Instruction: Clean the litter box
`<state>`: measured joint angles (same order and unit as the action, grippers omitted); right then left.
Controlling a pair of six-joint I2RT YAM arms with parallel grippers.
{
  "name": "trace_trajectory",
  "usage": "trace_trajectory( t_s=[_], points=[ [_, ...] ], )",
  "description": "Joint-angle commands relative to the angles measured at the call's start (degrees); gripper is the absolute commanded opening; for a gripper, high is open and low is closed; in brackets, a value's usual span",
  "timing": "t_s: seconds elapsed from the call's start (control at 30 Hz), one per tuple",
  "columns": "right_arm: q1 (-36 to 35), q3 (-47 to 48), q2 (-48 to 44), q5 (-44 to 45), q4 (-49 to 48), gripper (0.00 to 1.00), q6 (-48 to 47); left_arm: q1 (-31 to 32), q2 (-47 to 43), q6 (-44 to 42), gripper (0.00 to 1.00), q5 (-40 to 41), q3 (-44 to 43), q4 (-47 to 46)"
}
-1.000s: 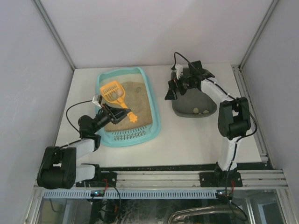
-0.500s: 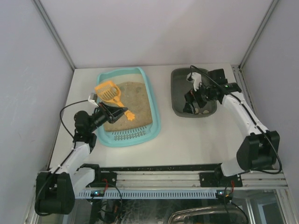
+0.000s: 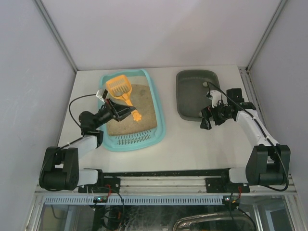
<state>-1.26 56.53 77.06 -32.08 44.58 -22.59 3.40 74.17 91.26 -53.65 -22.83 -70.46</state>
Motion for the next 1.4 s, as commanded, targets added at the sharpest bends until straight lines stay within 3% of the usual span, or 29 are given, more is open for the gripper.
trace_trajectory(
  t_s=[0.0,0.07,0.1,0.13,0.2,0.23,0.33,0.43,0.6,0.8,1.07,1.37],
  points=[
    [0.7,0.2,-1.0,4.1,-5.8,1.0,-0.5,-0.3,-1.6,-6.7,0.0,-4.2,-6.1,5.1],
    [0.3,0.3,-1.4,5.0,-6.2,1.0,-0.6,4.5,-5.2,-37.7,0.0,-0.9,-15.9,57.0],
    [-0.1,0.2,-1.5,5.4,-6.3,1.0,-0.6,6.6,-7.2,-50.9,0.0,4.8,-21.3,73.1],
    [-0.4,0.1,-1.5,5.9,-6.4,1.0,-0.7,7.1,-9.0,-54.3,0.0,6.9,-23.0,75.6],
    [-1.1,-0.2,-1.3,6.4,-6.7,1.0,-1.1,3.8,-10.7,-45.7,0.0,4.5,-20.4,66.4],
    [-1.2,-0.2,-1.3,6.4,-6.8,1.0,-1.2,3.8,-10.3,-44.8,0.0,4.5,-21.2,67.1],
    [-1.4,-0.2,-1.2,5.6,-7.2,1.0,-1.5,9.7,-8.1,-54.7,0.0,12.3,-30.6,81.5],
    [-1.5,-0.2,-0.5,4.6,-6.8,1.0,-2.2,16.4,-3.5,-55.0,0.0,13.3,-38.0,82.7],
    [-0.9,-0.2,-1.2,2.8,-6.2,1.0,-2.6,21.6,7.8,-53.9,0.0,15.3,-49.7,84.4],
    [2.7,0.3,-4.2,-0.9,-6.9,1.0,-0.4,32.8,24.3,-64.5,0.0,27.1,-78.0,104.8],
    [5.3,0.3,-9.7,-9.3,-5.5,1.0,-1.9,36.9,52.1,-65.1,0.0,37.4,-112.6,122.8],
    [6.5,0.3,-12.7,-12.8,-5.5,1.0,-2.1,43.8,64.9,-74.4,0.0,59.5,-116.4,128.3]
  ],
)
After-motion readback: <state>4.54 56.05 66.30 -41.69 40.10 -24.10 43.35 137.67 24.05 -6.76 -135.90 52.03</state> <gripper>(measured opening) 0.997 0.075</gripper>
